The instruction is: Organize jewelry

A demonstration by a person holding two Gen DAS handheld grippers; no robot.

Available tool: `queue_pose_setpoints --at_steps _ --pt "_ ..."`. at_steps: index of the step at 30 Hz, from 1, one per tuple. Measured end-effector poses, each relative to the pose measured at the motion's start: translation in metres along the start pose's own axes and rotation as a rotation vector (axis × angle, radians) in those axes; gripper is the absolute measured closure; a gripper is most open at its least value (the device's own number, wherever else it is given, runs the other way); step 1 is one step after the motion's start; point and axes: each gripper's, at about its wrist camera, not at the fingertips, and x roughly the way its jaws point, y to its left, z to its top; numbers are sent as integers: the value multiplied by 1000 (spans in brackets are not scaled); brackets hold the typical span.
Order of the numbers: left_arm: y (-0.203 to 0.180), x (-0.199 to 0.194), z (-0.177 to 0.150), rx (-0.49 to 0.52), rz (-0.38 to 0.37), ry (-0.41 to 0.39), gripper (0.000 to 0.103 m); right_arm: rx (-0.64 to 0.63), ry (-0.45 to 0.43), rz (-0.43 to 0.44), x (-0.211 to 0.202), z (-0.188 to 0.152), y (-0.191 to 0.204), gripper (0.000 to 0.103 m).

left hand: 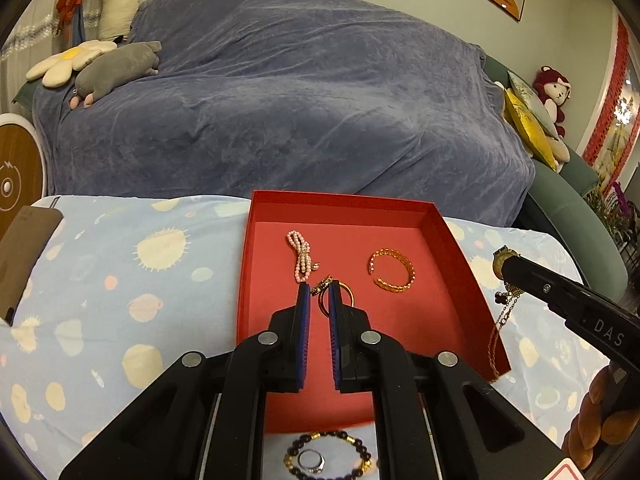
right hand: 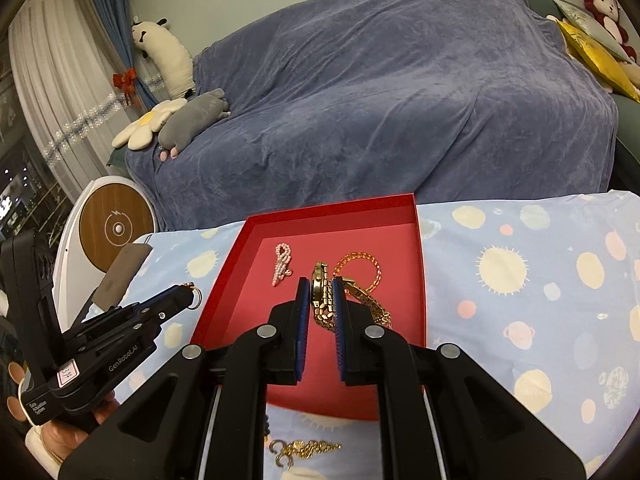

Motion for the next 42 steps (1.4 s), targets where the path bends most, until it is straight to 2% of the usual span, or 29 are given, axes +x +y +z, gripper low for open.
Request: queue_pose_setpoints --at_steps 5,11,22,26,30,36,42 --pt "9 32 2 -10 6 44 96 -12 69 -17 37 -6 -6 92" --pt "14 45 0 11 28 63 96 21 92 -14 55 -7 -12 92" --pt "15 31 5 -6 15 34 96 26 34 19 11 -2 -8 92" --pt "9 21 4 1 12 19 96 25 6 33 -20 -7 -6 92" --pt "0 7 4 15 4 1 96 39 -31 82 -56 -12 -1 92" --pt "-7 -12 6 3 -18 -28 96 47 -47 167 -88 -36 14 92" --pt "-8 -18 2 6 -11 -38 96 17 8 171 -86 -64 28 92"
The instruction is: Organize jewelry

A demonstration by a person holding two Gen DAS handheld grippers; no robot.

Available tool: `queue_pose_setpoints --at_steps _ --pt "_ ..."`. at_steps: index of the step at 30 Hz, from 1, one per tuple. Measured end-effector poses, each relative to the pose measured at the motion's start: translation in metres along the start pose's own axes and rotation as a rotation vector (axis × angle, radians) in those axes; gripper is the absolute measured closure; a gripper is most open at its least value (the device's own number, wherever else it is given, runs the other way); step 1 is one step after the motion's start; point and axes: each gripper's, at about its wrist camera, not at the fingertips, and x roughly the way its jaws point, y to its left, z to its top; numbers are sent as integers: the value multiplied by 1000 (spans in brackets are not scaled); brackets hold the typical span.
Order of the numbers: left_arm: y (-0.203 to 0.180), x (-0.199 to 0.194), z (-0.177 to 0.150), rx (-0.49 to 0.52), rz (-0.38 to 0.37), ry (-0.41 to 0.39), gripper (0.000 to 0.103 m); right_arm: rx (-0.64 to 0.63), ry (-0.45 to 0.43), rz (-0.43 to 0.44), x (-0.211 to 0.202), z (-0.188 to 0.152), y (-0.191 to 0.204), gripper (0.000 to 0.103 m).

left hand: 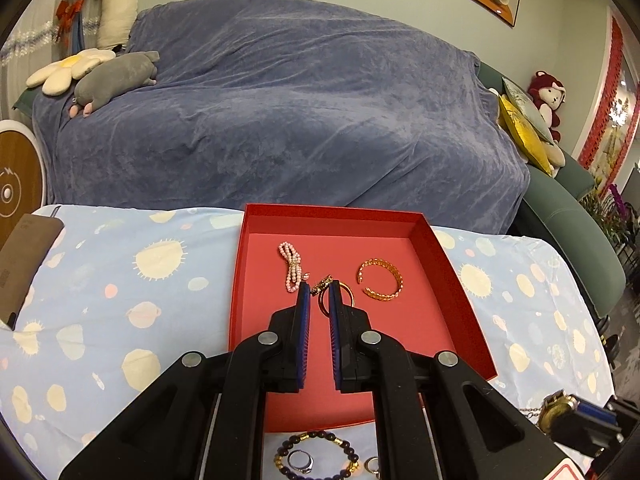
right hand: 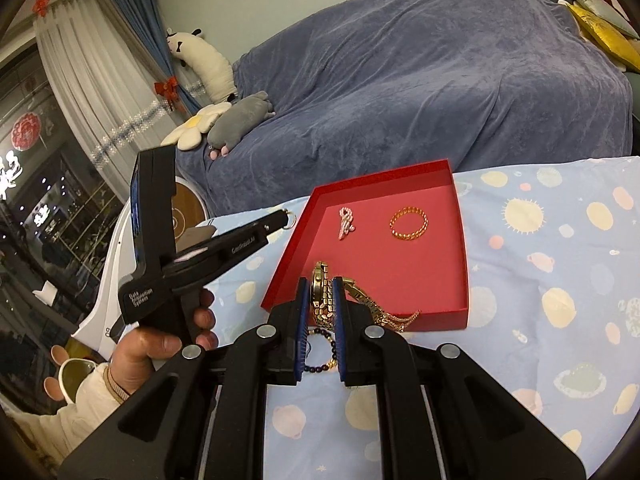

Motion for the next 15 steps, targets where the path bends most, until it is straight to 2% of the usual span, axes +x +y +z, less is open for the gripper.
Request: queue_pose_setpoints --at_steps 3,10,15 --pt "5 5 -5 -13 13 24 96 27 52 1 9 -12 -2 92" --pt "12 8 -12 -31 23 47 96 147 173 112 21 -57 -5 92" --pt "10 6 -12 -15 24 36 96 161 226 172 27 -75 7 92"
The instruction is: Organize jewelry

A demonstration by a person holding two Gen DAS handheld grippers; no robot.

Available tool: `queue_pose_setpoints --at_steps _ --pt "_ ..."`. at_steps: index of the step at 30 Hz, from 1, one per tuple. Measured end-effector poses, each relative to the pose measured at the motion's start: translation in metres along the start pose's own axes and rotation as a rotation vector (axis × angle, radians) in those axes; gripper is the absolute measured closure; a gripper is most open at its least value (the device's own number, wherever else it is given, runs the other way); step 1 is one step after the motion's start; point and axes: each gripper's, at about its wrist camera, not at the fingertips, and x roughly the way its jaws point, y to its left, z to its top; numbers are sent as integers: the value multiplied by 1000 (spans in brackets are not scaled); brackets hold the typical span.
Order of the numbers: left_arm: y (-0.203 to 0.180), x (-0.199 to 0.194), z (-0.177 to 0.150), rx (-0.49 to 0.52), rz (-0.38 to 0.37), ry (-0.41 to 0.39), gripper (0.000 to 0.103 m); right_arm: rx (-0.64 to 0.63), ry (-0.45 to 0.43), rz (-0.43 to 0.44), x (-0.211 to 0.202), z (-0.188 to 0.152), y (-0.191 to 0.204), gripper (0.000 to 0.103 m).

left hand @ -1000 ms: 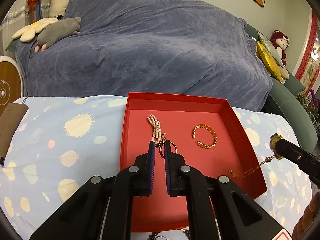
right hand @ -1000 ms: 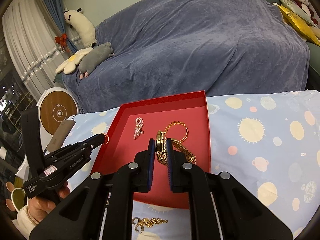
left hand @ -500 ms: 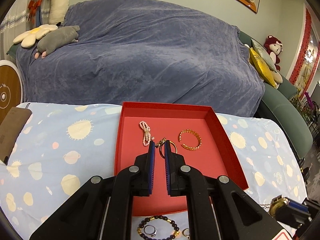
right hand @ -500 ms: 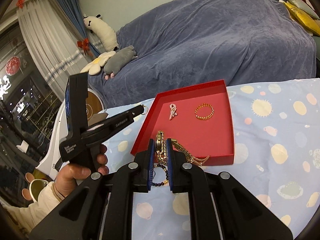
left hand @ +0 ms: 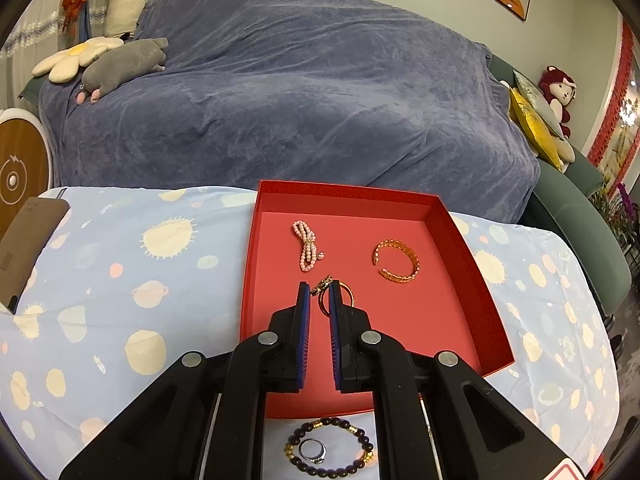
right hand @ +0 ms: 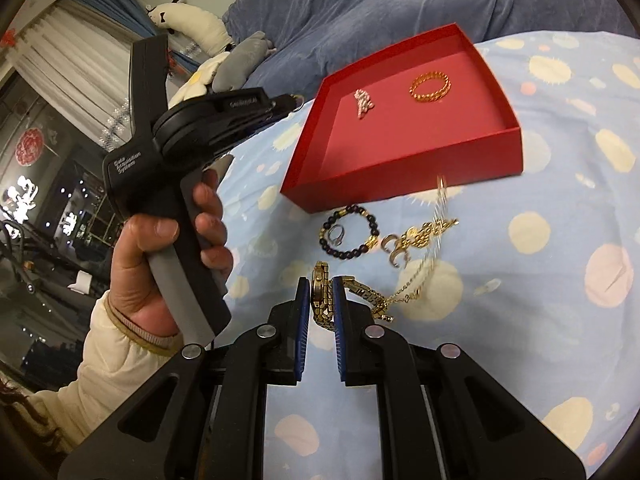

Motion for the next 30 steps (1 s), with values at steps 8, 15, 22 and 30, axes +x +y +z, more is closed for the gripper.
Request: queue_pose_setpoints --at_steps 8,15,22,30 --pt "-1 1 -1 -2 -1 12 96 22 -58 -184 1 11 -29 91" --pt "-1 1 -3 -1 -3 16 96 -54 -49 -208 9 9 -24 61" --pt "1 3 -6 -13 2 26 96 -304 27 -345 54 -6 11 63" --pt "2 2 -6 -20 -1 30 96 -273 59 -401 65 -1 -7 95"
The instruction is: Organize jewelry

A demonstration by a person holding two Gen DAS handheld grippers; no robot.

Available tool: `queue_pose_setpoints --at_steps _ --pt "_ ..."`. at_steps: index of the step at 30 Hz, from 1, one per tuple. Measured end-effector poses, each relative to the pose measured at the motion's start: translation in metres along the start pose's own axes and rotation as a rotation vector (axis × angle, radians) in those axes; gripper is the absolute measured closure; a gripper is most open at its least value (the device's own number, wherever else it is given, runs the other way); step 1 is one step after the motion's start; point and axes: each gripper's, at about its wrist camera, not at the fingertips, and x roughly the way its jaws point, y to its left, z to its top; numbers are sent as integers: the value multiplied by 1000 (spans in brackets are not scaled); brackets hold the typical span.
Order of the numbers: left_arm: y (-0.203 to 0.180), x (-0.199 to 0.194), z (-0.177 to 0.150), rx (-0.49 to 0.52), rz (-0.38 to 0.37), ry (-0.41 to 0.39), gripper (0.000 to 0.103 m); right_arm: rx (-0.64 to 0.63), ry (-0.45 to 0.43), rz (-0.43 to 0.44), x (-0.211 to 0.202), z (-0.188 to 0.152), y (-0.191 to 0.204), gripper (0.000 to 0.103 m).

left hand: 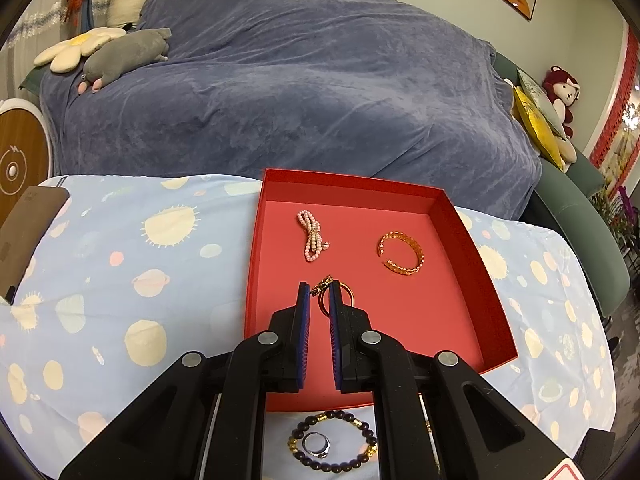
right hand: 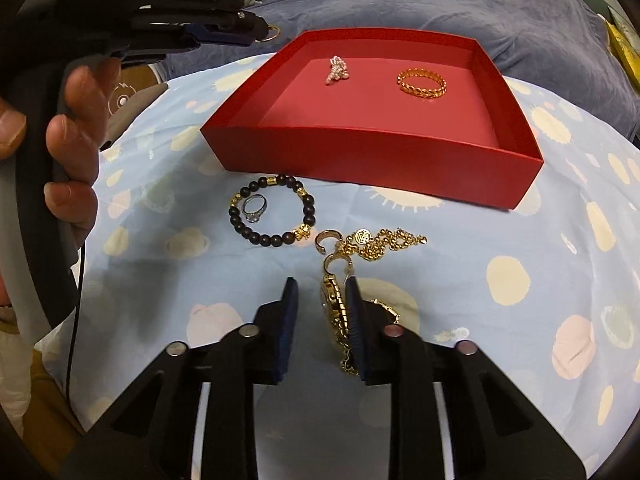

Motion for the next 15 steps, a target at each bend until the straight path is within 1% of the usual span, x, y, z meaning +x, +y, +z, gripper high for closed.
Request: queue_pose_setpoints --at_steps 2,4,7,8,10,11,13,14,15 --pt "0 -2 1 -3 -1 -1 96 26 -40 25 -12 4 -3 95" --pt "1 -1 1 -3 -4 -4 96 73 -92 73 -32 11 -10 95" --pt "5 -4 4 -9 -7 -12 96 148 -178 185 -65 24 -24 95" --pt "5 -4 4 -12 -8 -12 96 174 -210 237 -78 29 -31 95" --pt "6 -3 5 -15 -7 -10 96 211 -258 300 -95 38 -39 95" --pt "6 -2 5 -15 -6 -8 96 223 -274 332 -101 41 -43 95" --pt "6 -2 5 -13 -6 -7 96 234 -290 338 -109 47 -48 95" --pt "6 -2 5 -12 -7 -7 96 249 -290 381 -110 49 -51 96" --pt "6 -3 5 -11 -6 -8 96 266 -290 403 -110 49 -53 103"
